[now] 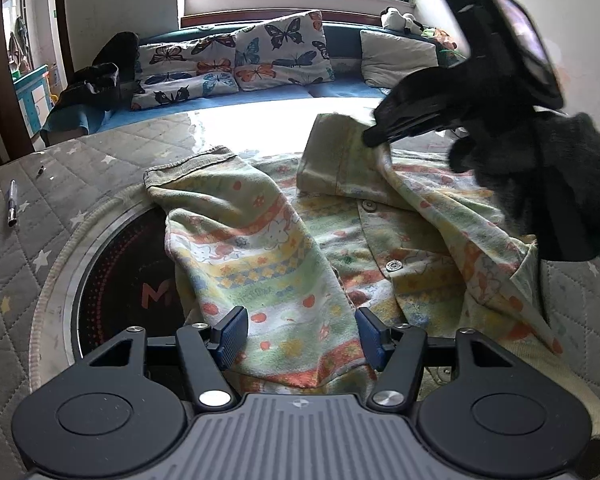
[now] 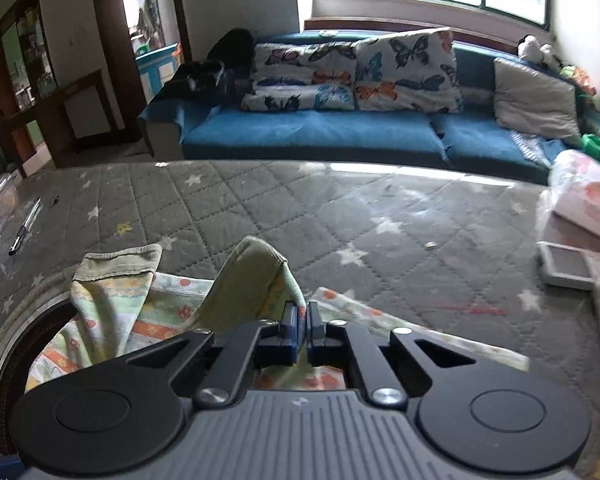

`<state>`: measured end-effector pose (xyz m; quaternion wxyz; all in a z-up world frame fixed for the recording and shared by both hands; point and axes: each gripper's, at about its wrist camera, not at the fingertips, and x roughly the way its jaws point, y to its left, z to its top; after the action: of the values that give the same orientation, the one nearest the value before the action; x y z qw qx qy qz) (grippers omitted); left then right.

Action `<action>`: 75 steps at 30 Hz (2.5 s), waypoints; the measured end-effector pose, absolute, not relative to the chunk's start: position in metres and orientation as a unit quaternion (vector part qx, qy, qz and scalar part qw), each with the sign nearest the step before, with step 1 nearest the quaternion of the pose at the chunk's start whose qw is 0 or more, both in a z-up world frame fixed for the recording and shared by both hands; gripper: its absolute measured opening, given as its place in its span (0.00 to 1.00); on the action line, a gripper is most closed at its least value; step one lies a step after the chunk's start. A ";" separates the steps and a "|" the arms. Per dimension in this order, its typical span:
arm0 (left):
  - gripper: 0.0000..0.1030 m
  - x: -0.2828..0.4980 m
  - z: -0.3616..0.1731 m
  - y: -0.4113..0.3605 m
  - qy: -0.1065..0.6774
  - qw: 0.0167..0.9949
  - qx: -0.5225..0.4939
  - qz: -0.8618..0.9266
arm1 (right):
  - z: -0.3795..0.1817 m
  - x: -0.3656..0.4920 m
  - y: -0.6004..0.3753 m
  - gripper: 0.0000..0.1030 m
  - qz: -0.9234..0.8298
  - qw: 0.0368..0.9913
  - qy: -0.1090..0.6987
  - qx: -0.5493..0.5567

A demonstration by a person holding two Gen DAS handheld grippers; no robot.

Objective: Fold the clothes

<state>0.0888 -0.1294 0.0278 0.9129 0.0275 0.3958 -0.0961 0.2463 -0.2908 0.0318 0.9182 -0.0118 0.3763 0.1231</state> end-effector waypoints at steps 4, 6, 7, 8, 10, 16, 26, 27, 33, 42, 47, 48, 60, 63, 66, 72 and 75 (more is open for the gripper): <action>0.60 0.085 0.036 -0.132 0.384 0.918 0.027 -0.094 | 0.053 0.224 -0.313 0.03 0.103 0.930 0.354 -0.003; 0.60 0.082 0.042 -0.135 0.376 0.921 0.028 -0.098 | 0.063 0.210 -0.326 0.03 0.089 0.936 0.341 0.002; 0.60 0.081 0.044 -0.138 0.373 0.922 0.029 -0.102 | 0.066 0.204 -0.331 0.03 0.083 0.939 0.335 0.002; 0.60 0.080 0.047 -0.142 0.369 0.923 0.031 -0.107 | 0.073 0.194 -0.340 0.03 0.074 0.943 0.325 0.002; 0.60 0.077 0.050 -0.150 0.365 0.923 0.036 -0.117 | 0.083 0.174 -0.357 0.03 0.058 0.949 0.311 0.003; 0.60 0.071 0.053 -0.176 0.361 0.920 0.050 -0.147 | 0.099 0.130 -0.399 0.03 0.033 0.952 0.303 0.008; 0.67 0.069 0.071 -0.196 0.355 0.915 0.016 -0.190 | 0.082 0.156 -0.398 0.35 0.085 0.938 0.330 0.058; 0.68 0.070 0.073 -0.196 0.355 0.915 0.009 -0.193 | 0.080 0.163 -0.395 0.35 0.090 0.936 0.335 0.063; 0.56 0.087 0.060 -0.201 0.378 0.904 0.010 -0.197 | 0.058 0.213 -0.380 0.35 0.108 0.917 0.373 0.096; 0.14 0.091 0.046 -0.206 0.398 0.886 -0.006 -0.235 | 0.019 0.262 -0.369 0.32 0.102 0.891 0.422 0.134; 0.10 0.088 0.046 -0.208 0.393 0.887 -0.003 -0.240 | 0.017 0.256 -0.369 0.04 0.106 0.891 0.417 0.141; 0.10 0.088 0.047 -0.208 0.392 0.888 -0.002 -0.242 | 0.019 0.253 -0.370 0.03 0.104 0.894 0.413 0.139; 0.08 0.060 0.057 -0.224 0.359 0.891 0.031 -0.276 | 0.091 0.152 -0.427 0.02 0.032 0.952 0.291 0.087; 0.08 0.049 0.057 -0.232 0.352 0.888 0.047 -0.293 | 0.099 0.119 -0.447 0.01 0.007 0.957 0.279 0.074; 0.08 0.039 0.054 -0.241 0.349 0.883 0.063 -0.308 | 0.102 0.086 -0.463 0.01 -0.021 0.960 0.274 0.058; 0.08 0.018 0.039 -0.254 0.348 0.864 0.100 -0.349 | 0.091 0.014 -0.499 0.01 -0.082 0.955 0.281 0.051; 0.08 0.010 0.029 -0.259 0.351 0.854 0.120 -0.366 | 0.075 -0.004 -0.512 0.03 -0.086 0.946 0.305 0.062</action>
<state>0.0105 -0.2593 0.0287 0.8537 0.1199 0.3506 -0.3659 -0.0038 -0.5117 0.0754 0.9464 0.0623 0.3050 -0.0858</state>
